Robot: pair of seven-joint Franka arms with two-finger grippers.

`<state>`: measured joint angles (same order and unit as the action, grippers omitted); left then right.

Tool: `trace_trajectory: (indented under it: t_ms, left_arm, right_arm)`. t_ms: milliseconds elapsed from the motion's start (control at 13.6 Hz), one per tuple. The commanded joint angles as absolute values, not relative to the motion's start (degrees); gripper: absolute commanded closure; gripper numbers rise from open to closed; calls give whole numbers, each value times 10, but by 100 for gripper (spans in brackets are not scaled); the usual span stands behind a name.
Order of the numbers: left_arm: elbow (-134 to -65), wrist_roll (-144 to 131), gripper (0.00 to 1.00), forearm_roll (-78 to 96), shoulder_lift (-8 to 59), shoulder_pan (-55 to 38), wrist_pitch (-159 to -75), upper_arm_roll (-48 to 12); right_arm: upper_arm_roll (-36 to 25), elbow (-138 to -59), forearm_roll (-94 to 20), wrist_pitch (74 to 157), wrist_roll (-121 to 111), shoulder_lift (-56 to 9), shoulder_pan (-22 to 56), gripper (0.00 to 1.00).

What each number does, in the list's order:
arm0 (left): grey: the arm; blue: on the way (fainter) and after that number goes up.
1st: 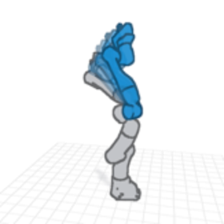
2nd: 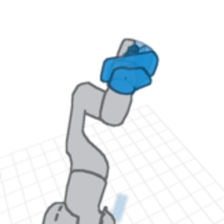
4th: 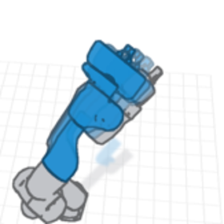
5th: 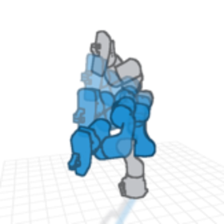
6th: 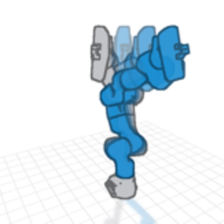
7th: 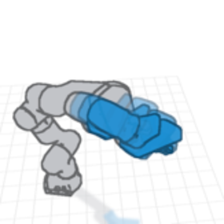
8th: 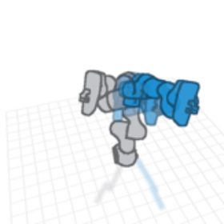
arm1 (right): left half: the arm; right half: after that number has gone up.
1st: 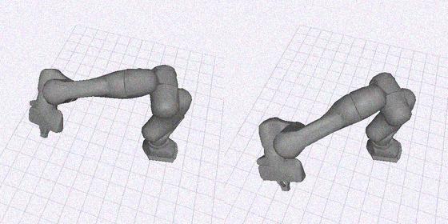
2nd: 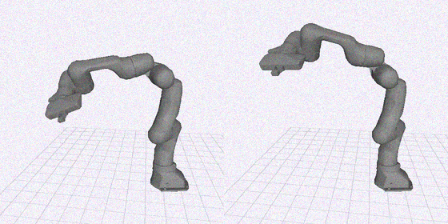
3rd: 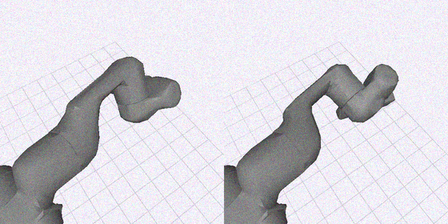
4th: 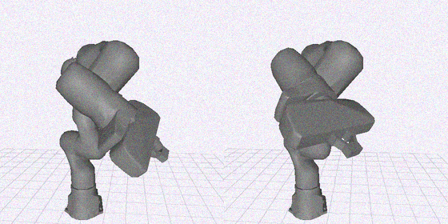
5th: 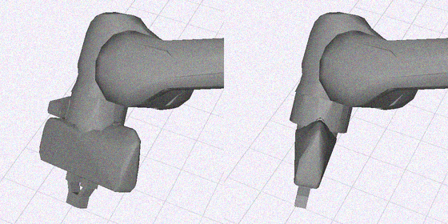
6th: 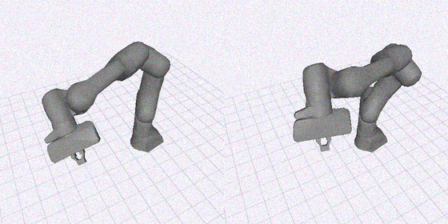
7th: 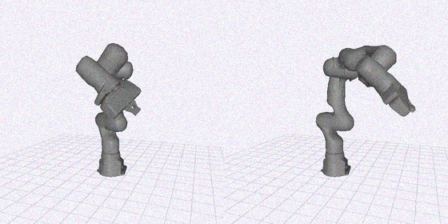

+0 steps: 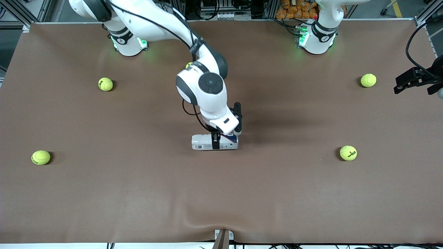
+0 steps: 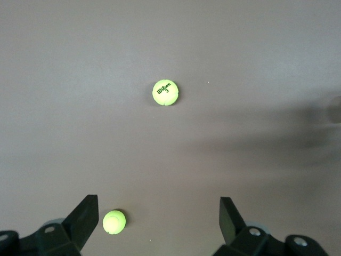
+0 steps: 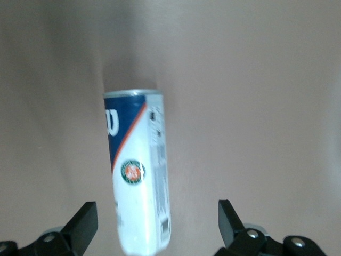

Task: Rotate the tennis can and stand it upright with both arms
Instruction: 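Carry the can with the right gripper to the table's middle, then lay the can down, open the right gripper and withdraw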

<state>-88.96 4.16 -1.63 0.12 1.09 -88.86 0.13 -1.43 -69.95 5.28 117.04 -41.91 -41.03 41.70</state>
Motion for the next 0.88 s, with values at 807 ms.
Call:
trace_trajectory:
  t_ms: [807]
  left_arm:
    - [-895, 40, 0, 114, 65, 27, -880, -2]
  right_arm:
    - [-35, -739, 44, 1008, -148, -223, 186, 0]
